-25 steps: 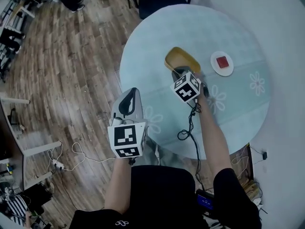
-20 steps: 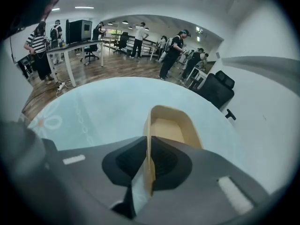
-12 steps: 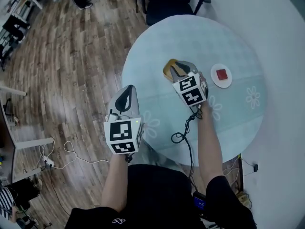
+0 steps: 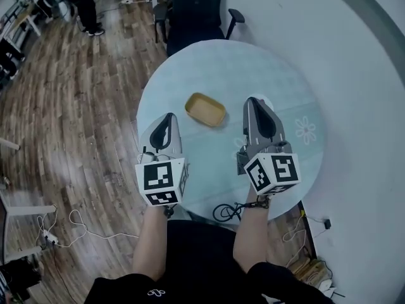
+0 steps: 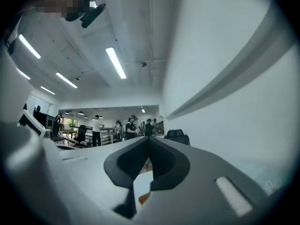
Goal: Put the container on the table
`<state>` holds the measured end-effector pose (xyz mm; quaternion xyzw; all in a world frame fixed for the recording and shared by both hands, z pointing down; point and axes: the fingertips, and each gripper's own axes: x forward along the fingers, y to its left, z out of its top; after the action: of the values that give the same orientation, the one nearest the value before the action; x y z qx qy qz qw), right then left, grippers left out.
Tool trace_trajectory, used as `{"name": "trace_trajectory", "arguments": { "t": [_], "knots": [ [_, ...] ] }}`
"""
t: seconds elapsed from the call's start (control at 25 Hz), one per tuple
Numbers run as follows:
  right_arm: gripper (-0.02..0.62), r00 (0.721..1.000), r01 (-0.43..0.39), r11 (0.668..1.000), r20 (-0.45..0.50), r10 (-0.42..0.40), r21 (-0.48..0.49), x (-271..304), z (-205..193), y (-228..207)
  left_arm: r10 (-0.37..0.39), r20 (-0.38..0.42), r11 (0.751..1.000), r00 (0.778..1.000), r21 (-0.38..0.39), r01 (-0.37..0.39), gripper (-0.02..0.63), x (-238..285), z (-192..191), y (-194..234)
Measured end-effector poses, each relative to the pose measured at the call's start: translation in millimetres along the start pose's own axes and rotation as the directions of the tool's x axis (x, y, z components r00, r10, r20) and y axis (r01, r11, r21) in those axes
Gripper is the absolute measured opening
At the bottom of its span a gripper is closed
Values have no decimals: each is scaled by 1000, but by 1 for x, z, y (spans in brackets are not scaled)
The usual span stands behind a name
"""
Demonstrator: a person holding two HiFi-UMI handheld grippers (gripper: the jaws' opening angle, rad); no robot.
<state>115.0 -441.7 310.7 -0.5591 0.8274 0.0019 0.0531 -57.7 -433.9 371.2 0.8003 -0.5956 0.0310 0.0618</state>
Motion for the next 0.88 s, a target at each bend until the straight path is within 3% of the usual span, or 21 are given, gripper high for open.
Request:
{"name": "trace_trajectory", "arguments": {
  "t": [0.12, 0.2, 0.88],
  "knots": [
    [9, 992, 20, 999, -122, -24, -29, -12, -28, -10, -1, 19, 1000, 1000, 4, 1, 2, -2, 8, -9],
    [9, 990, 13, 999, -143, -19, -44, -17, -31, -12, 0, 25, 1000, 1000, 9, 0, 2, -4, 12, -13],
    [9, 996, -34, 998, -83, 30, -44, -19, -12, -10, 4, 57, 998, 998, 68, -8, 2, -10, 34, -22]
  ]
}}
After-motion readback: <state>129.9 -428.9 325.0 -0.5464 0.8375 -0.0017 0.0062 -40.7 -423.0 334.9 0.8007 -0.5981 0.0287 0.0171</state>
